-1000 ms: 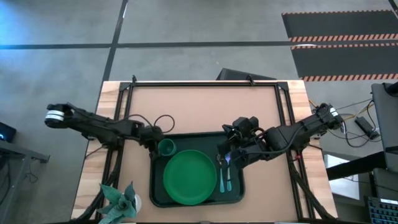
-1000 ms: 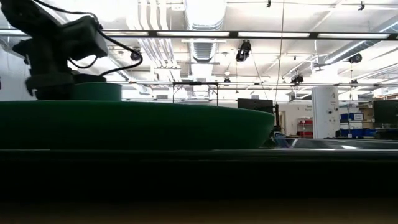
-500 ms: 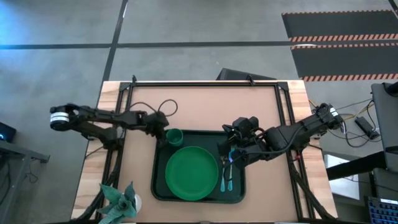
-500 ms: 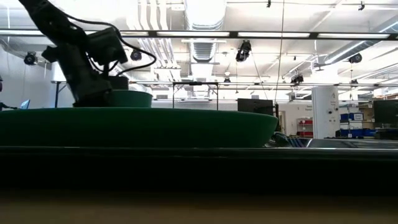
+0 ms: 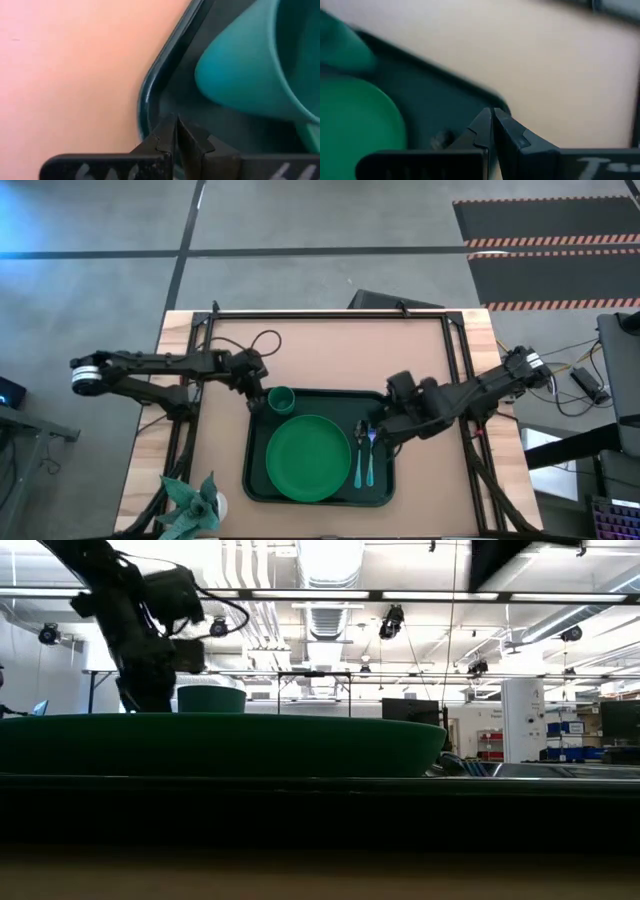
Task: Pick and place plate/cup/fork/spoon on tray
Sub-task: Move the dark green tray to the center of the table
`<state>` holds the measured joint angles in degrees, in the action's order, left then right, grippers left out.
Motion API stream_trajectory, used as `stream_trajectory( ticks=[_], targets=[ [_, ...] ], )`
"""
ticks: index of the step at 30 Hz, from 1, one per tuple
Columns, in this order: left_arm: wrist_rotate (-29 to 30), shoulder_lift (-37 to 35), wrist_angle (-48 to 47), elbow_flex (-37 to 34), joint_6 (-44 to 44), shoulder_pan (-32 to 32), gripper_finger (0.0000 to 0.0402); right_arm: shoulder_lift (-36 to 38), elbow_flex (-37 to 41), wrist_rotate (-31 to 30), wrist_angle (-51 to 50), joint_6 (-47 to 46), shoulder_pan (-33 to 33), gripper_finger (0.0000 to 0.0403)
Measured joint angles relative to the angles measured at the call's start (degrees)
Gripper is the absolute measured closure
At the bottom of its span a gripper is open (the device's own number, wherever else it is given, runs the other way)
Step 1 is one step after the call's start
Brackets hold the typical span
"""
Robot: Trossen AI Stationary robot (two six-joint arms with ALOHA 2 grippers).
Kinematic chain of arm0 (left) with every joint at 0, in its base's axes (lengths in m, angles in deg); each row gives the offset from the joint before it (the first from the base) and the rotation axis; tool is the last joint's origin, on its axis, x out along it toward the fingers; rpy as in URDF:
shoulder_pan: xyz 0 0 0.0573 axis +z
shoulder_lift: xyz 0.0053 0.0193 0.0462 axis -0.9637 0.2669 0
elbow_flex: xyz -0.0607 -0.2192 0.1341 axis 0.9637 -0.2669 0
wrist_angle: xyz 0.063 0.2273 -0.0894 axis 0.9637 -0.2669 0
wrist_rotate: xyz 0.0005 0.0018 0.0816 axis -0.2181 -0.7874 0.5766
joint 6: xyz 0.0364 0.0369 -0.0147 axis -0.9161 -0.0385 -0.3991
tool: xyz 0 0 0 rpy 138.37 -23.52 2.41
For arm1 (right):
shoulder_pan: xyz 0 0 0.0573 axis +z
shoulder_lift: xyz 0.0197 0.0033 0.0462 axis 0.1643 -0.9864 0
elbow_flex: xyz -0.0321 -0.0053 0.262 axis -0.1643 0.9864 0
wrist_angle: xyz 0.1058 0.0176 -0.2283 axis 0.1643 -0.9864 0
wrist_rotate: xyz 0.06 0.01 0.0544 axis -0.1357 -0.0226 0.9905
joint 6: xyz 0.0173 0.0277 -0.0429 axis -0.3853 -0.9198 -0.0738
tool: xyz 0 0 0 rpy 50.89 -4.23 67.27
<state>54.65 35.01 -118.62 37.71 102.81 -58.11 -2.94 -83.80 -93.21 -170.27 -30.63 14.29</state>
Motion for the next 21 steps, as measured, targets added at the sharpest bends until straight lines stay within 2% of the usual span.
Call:
stream_trajectory(
  ticks=[2, 4, 9, 11, 15, 21],
  targets=[
    [1.88, -2.29, -2.85, 0.49, -0.94, 0.0, 0.0401, -0.04, 4.2, 4.99, 1.68, -2.52, 0.1, 0.0394],
    [4.54, -4.94, -5.41, 0.59, -1.1, 0.05, 0.0401, 0.09, 9.0, 8.18, 7.42, -3.02, 0.15, 0.0394],
    [6.23, -11.93, -10.2, 0.94, -0.84, 0.13, 0.0401, 1.48, 22.44, 9.35, 30.11, 2.5, -1.64, 0.0394],
    [6.23, -14.23, -11.4, 0.86, 0.17, 0.13, 0.0401, 2.71, 27.58, 10.55, 37.08, 4.16, -3.79, 0.0394],
    [6.23, -17.82, -15.78, 0.78, 2.23, 0.13, 0.0401, 4.5, 35.88, 17.59, 48.22, 8.93, -9.74, 0.0394],
    [6.29, -21.16, -19.27, 0.62, 3.72, 0.13, 0.0401, 4.94, 41.12, 21.31, 57.75, 16.64, -16.98, 0.0395]
  ],
)
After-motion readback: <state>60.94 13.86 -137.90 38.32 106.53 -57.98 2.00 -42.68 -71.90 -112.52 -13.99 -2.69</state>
